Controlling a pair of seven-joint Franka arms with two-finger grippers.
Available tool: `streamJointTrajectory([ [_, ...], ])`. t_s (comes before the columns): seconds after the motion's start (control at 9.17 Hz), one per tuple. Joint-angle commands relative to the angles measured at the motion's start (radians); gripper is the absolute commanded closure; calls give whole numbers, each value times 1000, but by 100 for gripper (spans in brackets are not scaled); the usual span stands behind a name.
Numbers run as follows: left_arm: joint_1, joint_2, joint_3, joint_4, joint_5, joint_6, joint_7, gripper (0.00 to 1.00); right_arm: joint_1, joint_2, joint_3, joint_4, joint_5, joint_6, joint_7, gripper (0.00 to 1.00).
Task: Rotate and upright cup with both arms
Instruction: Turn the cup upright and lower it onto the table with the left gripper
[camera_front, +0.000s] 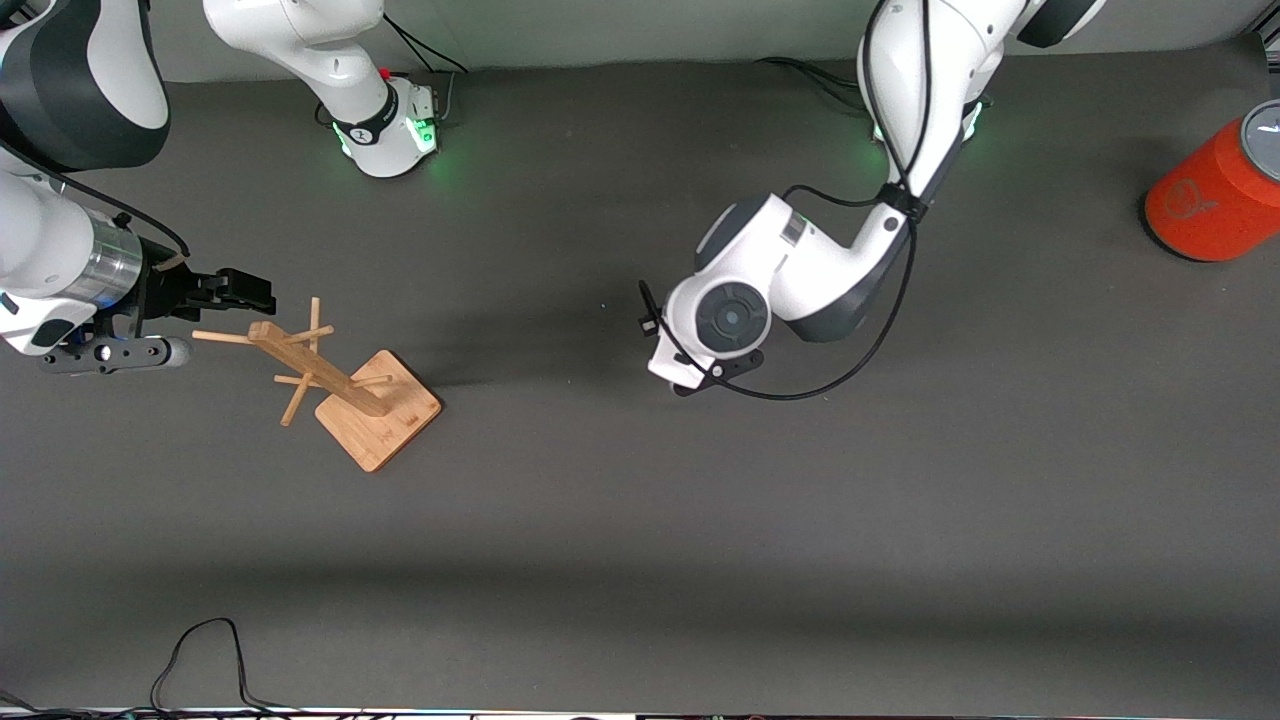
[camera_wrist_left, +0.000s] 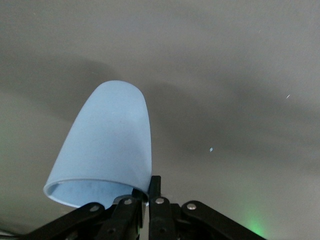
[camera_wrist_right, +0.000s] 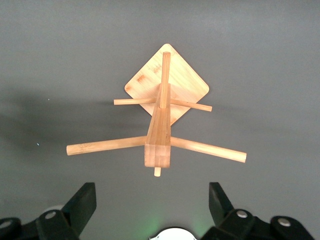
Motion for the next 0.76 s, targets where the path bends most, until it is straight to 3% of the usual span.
streamJointTrajectory([
  [0.0,34,27,-13,4,-91,-28,108,100,2,-2,-3,0,-19,5,-12,0],
  [0.33,23,154,-13,105,-128,-12,111,100,2,4,-3,0,-19,8,-14,0],
  [0.65,28,196,-13,105,-128,-20,110,100,2,6,-3,0,-19,8,-12,0],
])
